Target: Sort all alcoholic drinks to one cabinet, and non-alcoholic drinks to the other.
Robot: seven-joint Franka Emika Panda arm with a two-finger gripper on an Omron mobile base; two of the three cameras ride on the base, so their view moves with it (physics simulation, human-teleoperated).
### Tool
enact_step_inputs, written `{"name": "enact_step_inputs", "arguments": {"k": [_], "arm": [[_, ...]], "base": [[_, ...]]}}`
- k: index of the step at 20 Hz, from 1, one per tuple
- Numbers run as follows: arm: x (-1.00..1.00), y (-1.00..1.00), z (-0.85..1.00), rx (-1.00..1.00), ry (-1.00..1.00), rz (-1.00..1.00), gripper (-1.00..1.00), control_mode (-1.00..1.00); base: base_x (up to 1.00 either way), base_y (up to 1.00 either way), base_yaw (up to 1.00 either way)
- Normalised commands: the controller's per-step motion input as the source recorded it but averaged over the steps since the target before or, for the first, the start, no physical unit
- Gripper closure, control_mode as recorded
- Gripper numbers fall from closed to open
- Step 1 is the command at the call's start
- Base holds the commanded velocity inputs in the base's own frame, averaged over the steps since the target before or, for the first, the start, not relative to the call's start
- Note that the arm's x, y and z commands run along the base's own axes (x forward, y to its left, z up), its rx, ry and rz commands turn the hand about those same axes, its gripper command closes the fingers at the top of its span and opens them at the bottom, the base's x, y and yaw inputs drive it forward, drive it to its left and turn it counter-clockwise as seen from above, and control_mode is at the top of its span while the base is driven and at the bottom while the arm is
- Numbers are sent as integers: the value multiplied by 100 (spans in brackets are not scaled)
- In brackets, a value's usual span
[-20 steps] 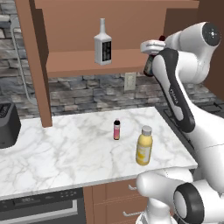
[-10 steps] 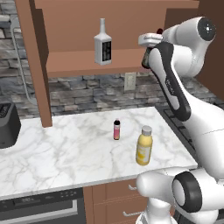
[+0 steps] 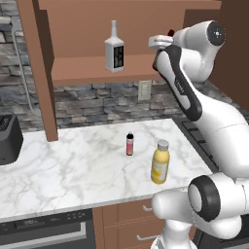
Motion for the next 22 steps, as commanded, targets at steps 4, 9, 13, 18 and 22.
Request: {"name": "enact_step_inputs", "arguments": {"k": [4, 9, 13, 18, 22], "arm": [[49, 0, 0, 0, 0, 0, 100, -100], [50, 0, 0, 0, 2, 0, 100, -100], [59, 0, -1, 0, 10, 0, 100, -100], [55, 0, -3, 0, 8, 0, 100, -100], [51, 0, -4, 0, 4, 0, 100, -100]], "base": [[0, 0, 0], [0, 0, 0], [0, 0, 0], [0, 0, 0], [0, 0, 0]]}}
